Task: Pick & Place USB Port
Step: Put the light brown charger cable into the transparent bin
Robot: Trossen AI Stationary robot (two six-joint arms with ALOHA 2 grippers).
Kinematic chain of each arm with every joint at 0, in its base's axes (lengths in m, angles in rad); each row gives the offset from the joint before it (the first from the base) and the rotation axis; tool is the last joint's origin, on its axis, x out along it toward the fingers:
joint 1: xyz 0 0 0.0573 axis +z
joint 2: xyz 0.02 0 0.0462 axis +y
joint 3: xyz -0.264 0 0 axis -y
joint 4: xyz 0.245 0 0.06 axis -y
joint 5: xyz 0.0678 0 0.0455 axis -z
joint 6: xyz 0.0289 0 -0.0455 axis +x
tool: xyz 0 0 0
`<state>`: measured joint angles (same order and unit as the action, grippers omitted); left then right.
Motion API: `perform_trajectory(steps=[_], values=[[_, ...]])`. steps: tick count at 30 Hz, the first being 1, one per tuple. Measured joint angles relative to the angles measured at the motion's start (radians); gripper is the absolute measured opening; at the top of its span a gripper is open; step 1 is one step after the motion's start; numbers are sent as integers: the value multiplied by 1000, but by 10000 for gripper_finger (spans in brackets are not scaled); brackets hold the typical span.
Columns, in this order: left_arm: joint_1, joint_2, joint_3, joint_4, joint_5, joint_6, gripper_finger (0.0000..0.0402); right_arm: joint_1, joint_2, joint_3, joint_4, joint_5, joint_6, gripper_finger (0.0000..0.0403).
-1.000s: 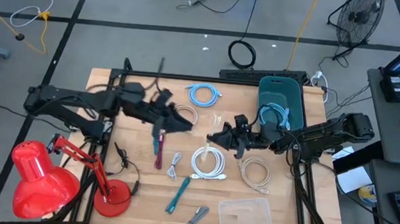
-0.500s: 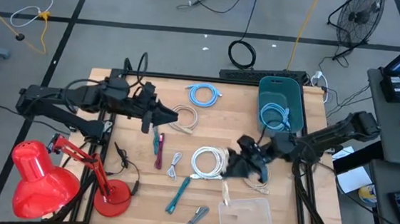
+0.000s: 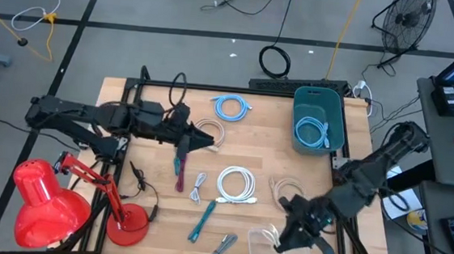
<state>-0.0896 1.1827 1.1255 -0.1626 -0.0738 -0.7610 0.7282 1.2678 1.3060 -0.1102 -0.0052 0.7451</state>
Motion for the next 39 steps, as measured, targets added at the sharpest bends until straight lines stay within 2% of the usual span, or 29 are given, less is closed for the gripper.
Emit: perform_trajectory(steps=[4, 8, 11, 16, 20, 26, 39], values=[[-59, 52, 0, 47, -73, -62, 127, 84, 12, 1, -141, 66, 64, 11], [-128, 104, 0, 90, -142, -104, 127, 135, 59, 0, -355, 81, 104, 11], [-169, 136, 0, 90, -171, -141, 127, 138, 101, 0, -466, 82, 109, 11], [-227, 176, 0, 112, -216, -210, 127, 119, 177, 0, -543, 77, 91, 11], [-265, 198, 0, 113, -242, -246, 127, 105, 245, 0, -616, -1, 62, 11], [-314, 223, 0, 112, -280, -277, 127, 96, 344, 0, -619, -75, 14, 11], [-404, 258, -1, 86, -384, -330, 127, 73, 405, 9, -529, -79, -41, 11]])
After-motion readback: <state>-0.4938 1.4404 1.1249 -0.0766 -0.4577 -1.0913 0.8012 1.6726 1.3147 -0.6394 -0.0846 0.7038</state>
